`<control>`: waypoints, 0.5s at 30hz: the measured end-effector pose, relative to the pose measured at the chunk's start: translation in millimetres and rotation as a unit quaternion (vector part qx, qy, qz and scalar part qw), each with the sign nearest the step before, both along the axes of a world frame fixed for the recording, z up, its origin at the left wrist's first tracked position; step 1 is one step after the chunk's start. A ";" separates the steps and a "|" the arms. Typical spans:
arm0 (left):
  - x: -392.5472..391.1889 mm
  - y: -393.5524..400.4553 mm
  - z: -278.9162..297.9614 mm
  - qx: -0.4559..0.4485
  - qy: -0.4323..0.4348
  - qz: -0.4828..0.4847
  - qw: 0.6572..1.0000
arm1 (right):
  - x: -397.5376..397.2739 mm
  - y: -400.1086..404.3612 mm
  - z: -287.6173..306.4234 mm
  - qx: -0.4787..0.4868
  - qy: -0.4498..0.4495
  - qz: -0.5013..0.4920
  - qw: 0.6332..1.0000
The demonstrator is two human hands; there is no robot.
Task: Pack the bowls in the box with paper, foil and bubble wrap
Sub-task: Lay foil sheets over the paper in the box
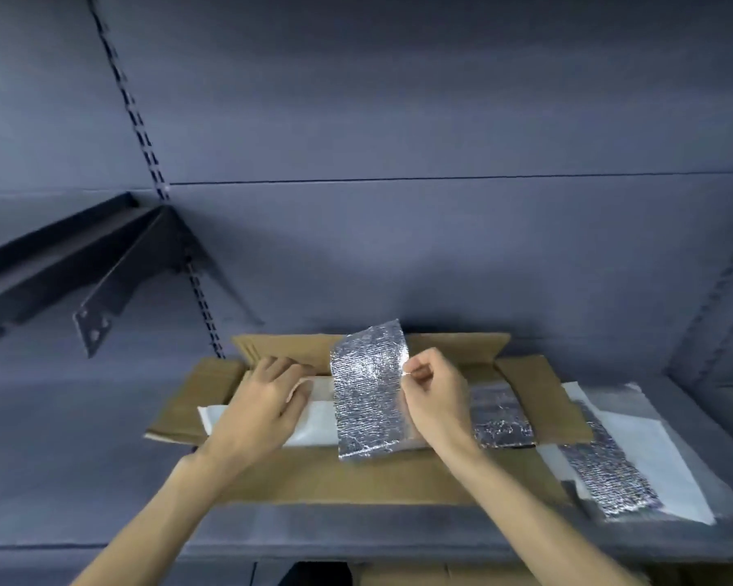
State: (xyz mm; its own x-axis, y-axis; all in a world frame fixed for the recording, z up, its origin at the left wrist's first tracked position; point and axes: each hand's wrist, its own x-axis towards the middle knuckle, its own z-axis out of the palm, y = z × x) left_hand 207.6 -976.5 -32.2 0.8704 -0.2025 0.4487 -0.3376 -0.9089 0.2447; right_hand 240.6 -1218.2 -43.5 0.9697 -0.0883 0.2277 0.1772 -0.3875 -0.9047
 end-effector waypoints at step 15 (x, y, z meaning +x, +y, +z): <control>31.8 -0.4 -45.0 0.060 0.085 -0.085 0.991 | -7.4 16.2 -32.1 -0.336 -0.079 -0.025 0.938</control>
State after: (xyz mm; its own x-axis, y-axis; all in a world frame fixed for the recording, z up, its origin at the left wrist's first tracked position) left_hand 239.4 -976.9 -77.1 0.8804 -0.3957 0.2615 -0.4512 -0.8685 0.2050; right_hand 233.2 -1202.0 -75.6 0.9179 0.0827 0.3881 0.2552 -0.8720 -0.4176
